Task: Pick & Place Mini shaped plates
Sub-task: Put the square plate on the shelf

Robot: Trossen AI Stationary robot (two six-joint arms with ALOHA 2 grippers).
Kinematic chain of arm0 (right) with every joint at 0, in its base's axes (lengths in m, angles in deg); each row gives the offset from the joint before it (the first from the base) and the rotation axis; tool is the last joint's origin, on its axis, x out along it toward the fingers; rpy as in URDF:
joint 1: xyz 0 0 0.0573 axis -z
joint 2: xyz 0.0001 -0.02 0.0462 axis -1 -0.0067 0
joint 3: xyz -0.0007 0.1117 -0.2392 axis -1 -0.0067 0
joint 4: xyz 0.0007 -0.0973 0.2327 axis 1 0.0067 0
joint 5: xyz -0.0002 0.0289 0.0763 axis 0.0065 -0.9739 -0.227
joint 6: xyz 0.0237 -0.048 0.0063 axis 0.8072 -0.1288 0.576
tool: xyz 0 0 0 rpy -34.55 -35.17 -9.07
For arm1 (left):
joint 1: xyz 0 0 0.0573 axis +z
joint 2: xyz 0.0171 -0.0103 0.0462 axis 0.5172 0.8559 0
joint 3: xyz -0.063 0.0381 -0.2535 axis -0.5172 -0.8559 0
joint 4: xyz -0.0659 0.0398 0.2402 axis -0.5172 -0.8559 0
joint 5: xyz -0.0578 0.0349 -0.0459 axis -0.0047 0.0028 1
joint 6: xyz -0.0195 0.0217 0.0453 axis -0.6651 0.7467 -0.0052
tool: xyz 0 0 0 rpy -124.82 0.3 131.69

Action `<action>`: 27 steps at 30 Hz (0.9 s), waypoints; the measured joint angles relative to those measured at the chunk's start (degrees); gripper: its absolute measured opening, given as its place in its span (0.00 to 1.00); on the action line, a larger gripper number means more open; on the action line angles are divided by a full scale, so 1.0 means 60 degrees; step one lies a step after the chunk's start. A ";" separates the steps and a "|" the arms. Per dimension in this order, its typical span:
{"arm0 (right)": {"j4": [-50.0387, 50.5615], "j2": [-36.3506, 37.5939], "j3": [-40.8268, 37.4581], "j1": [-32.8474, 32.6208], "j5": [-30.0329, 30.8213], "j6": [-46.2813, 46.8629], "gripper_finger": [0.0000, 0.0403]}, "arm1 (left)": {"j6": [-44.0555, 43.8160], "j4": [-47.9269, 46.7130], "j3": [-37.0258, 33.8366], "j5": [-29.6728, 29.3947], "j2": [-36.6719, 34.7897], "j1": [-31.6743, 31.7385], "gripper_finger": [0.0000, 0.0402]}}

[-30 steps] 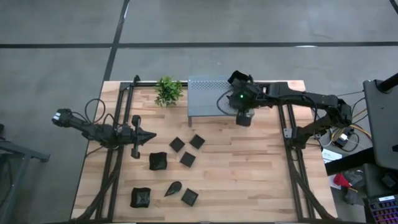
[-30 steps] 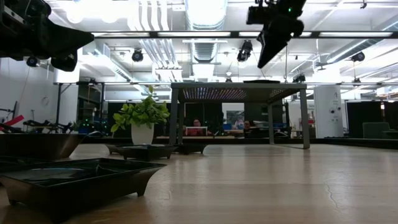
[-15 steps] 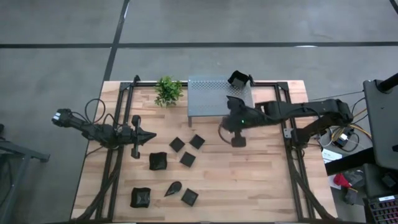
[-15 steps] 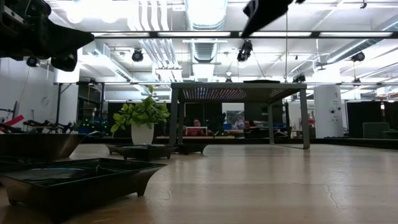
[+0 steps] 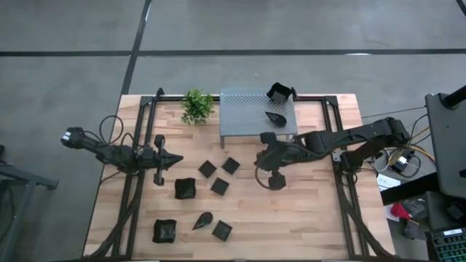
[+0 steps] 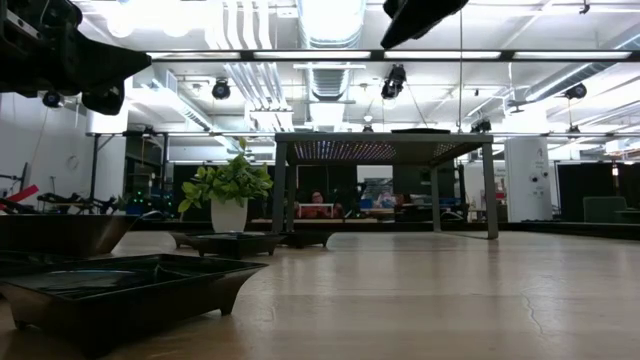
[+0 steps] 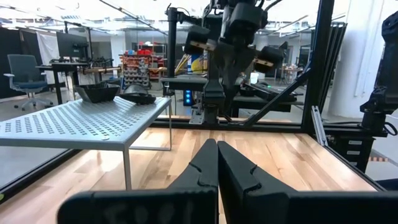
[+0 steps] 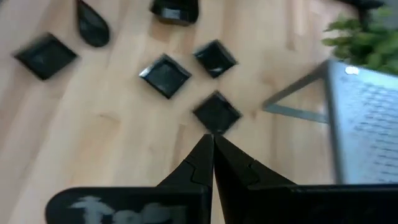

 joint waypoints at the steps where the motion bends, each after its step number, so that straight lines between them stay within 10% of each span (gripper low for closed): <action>1: -0.0114 -0.0096 -0.0001 -0.0036 -0.0234 0.0093 0.02 | -0.0003 0.0003 0.0000 0.0000 0.0003 0.0001 0.00; 27: -0.2513 -0.4107 0.0031 -0.0515 0.0545 -0.3123 0.16 | 0.0000 -0.0085 0.0000 0.0000 0.0025 -0.0002 0.00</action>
